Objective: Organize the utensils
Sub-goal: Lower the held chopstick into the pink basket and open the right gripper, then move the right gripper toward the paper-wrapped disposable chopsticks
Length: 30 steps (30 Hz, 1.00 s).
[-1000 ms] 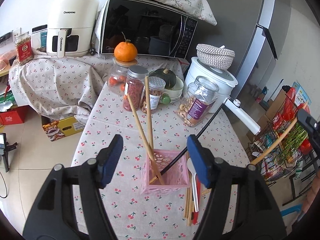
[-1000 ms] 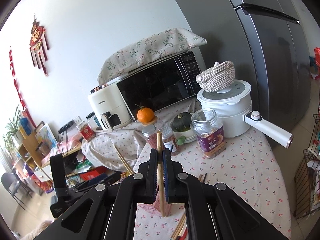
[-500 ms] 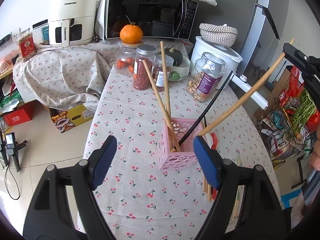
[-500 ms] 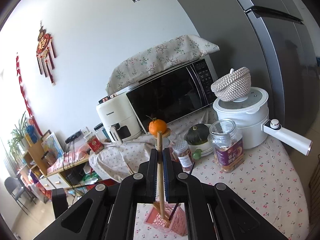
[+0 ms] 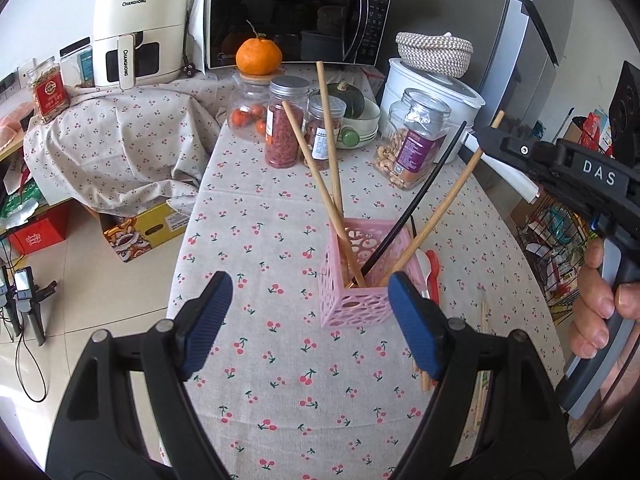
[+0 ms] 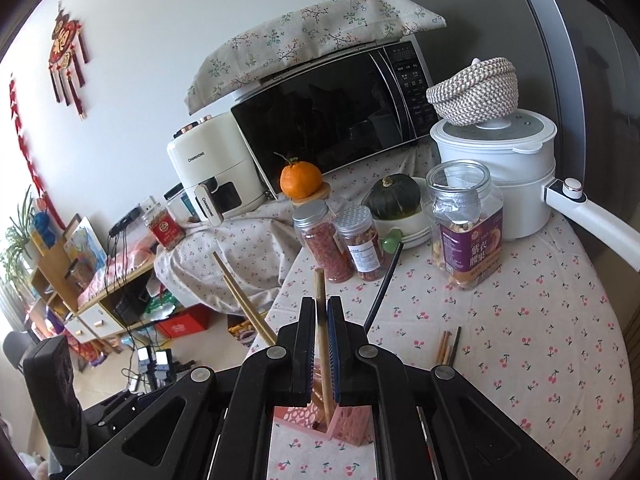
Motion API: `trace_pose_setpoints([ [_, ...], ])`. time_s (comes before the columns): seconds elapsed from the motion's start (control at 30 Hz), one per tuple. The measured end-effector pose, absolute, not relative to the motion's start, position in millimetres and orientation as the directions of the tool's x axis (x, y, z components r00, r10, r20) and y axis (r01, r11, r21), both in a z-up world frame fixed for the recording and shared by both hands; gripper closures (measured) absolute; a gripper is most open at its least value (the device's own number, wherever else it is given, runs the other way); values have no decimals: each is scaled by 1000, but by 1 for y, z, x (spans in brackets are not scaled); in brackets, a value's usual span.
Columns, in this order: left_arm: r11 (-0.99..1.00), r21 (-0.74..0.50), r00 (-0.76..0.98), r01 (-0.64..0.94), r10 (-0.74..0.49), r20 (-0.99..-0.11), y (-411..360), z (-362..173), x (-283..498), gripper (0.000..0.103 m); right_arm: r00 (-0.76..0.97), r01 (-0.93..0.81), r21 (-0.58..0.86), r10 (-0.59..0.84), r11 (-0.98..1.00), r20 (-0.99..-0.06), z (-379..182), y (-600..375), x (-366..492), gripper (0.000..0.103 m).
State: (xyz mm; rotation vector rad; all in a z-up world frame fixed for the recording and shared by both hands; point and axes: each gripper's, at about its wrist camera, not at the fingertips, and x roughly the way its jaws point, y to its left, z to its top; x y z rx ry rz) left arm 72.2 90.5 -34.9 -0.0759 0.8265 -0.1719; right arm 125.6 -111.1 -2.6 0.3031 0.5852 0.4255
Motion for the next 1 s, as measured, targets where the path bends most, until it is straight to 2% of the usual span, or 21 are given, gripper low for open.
trace_pose_setpoints([
  [0.03,983,-132,664,125,-182,-725,89,-35,72,22,749,-299,391,468,870,-469,-3,-112,125,95],
  [0.07,983,-130,665,128,-182,-725,88,-34,72,22,749,-300,395,471,868,-466,-2,-113,124,89],
  [0.2,982,-124,667,142,-188,-721,79,-32,69,20,767,-301,406,472,863,-434,7,-125,113,56],
  [0.4,975,-115,658,188,-212,-722,66,-32,64,18,792,-282,387,441,878,-423,19,-154,95,40],
  [0.53,970,-109,638,218,-226,-736,52,-35,60,17,800,-210,374,379,903,-466,14,-180,91,35],
  [0.7,962,-100,593,254,-237,-770,33,-44,58,16,759,-98,325,282,940,-587,-9,-212,92,31],
  [0.83,952,-100,544,289,-249,-802,15,-53,56,16,666,-5,298,225,955,-711,-39,-233,96,29],
  [1.0,942,-74,496,326,-237,-835,-8,-65,53,16,523,95,333,238,938,-818,-84,-254,103,29],
])
